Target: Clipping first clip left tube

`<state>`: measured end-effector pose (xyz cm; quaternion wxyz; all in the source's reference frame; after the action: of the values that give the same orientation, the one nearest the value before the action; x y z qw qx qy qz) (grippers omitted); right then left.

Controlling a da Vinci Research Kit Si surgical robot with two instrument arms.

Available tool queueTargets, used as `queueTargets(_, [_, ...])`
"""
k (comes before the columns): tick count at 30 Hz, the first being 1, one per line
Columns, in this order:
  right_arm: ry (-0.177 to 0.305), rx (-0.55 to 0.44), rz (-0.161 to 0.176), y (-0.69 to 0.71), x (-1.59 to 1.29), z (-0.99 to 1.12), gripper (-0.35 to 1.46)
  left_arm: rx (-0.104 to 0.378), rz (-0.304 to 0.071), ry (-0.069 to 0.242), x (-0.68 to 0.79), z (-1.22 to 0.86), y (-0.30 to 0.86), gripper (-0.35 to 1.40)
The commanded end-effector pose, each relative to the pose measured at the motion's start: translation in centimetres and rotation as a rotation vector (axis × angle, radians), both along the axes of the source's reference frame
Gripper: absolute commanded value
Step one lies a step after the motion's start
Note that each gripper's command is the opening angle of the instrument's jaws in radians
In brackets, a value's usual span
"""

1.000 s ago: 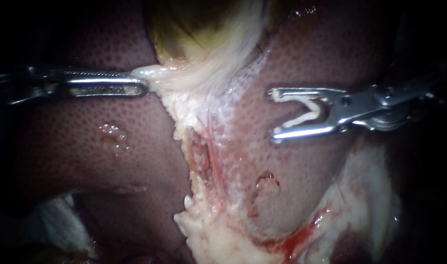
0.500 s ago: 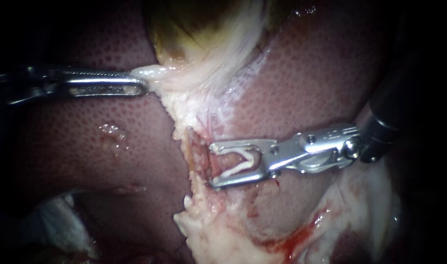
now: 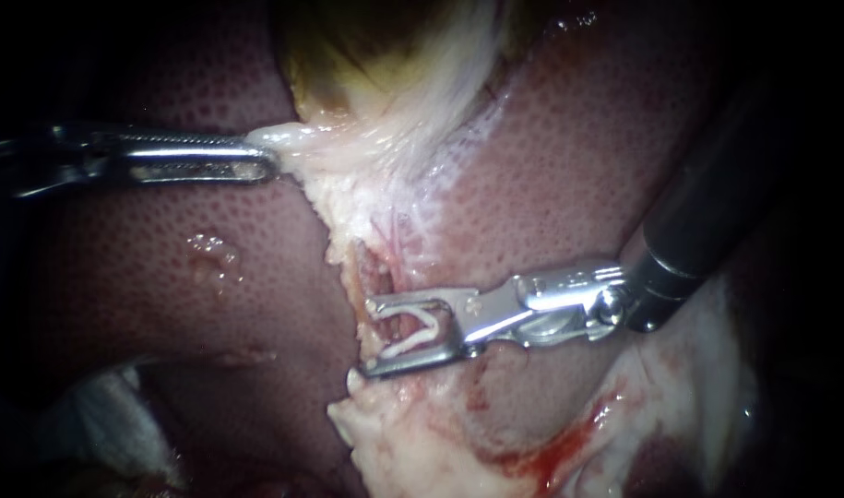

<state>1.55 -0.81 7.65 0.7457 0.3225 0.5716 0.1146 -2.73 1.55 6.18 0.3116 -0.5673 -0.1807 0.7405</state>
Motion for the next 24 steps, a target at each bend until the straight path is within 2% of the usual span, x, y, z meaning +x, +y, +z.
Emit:
queueTargets(1, [0.001,0.001,-0.003,-0.01,0.01,0.01,0.42,0.000,0.000,0.000,0.00,0.00,0.00,-0.35])
queueTargets(15, [0.008,0.044,-0.043,-0.29,0.34,0.28,0.41,-0.002,-0.002,0.002,-0.04,0.02,-0.01,-0.35])
queueTargets(17, [0.009,0.054,-0.049,-0.31,0.36,0.30,0.40,-0.002,-0.002,0.002,-0.05,0.02,-0.01,-0.35])
queueTargets(24, [0.015,0.065,-0.037,-0.29,0.37,0.34,0.37,-0.002,-0.003,0.003,-0.06,0.02,-0.01,-0.35])
